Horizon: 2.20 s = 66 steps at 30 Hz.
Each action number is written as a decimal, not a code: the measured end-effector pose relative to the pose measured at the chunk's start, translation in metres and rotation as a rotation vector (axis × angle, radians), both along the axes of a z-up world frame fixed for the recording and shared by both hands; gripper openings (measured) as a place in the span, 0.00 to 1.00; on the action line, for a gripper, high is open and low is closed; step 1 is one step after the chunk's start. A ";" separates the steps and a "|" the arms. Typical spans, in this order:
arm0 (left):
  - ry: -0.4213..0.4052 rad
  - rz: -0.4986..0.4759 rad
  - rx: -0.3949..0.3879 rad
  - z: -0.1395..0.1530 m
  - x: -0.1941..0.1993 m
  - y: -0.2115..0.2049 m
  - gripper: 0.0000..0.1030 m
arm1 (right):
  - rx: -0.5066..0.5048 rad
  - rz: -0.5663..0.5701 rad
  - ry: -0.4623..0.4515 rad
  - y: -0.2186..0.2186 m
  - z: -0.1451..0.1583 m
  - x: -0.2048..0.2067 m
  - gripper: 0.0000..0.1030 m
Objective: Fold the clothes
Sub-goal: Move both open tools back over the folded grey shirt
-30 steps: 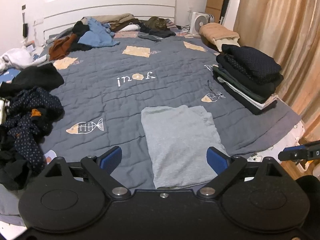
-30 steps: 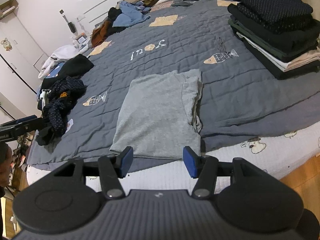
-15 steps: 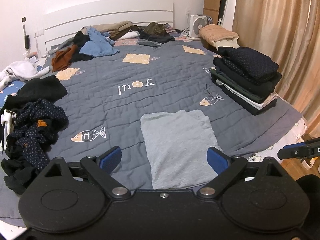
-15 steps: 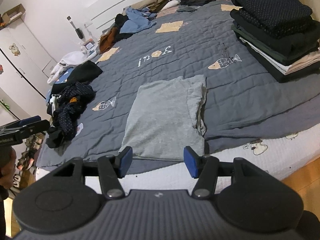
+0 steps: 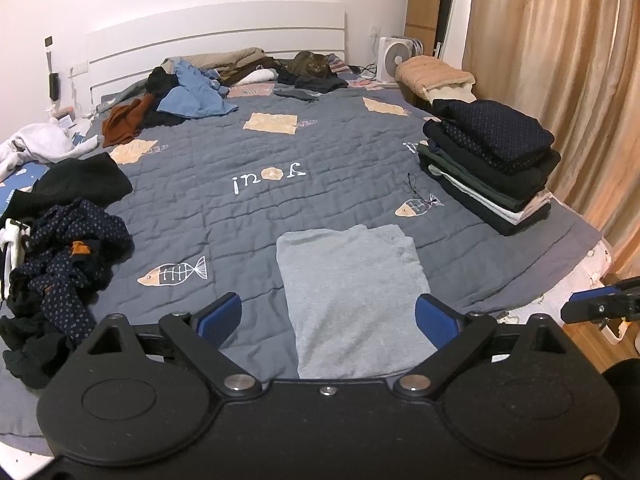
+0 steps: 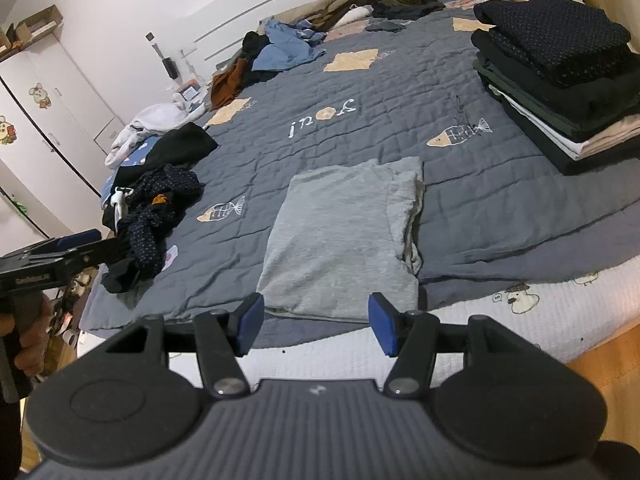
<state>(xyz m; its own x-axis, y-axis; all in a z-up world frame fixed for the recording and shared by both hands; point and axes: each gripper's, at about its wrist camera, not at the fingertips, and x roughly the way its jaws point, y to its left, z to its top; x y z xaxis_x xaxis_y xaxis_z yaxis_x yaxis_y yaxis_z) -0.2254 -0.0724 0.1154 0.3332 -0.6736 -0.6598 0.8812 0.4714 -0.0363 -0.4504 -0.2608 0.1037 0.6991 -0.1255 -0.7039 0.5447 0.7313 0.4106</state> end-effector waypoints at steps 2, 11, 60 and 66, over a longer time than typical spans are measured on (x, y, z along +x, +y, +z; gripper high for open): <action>0.006 0.004 0.003 -0.002 0.001 -0.003 0.92 | -0.001 0.004 -0.001 -0.001 0.001 0.001 0.56; -0.011 0.010 0.013 0.000 -0.011 -0.014 0.92 | -0.002 0.019 -0.020 -0.003 0.004 -0.001 0.56; 0.196 -0.095 0.034 -0.132 0.112 -0.125 0.93 | 0.121 -0.011 0.049 -0.086 -0.098 0.060 0.57; 0.243 -0.078 0.041 -0.156 0.142 -0.136 0.93 | 0.155 -0.022 0.027 -0.096 -0.114 0.066 0.57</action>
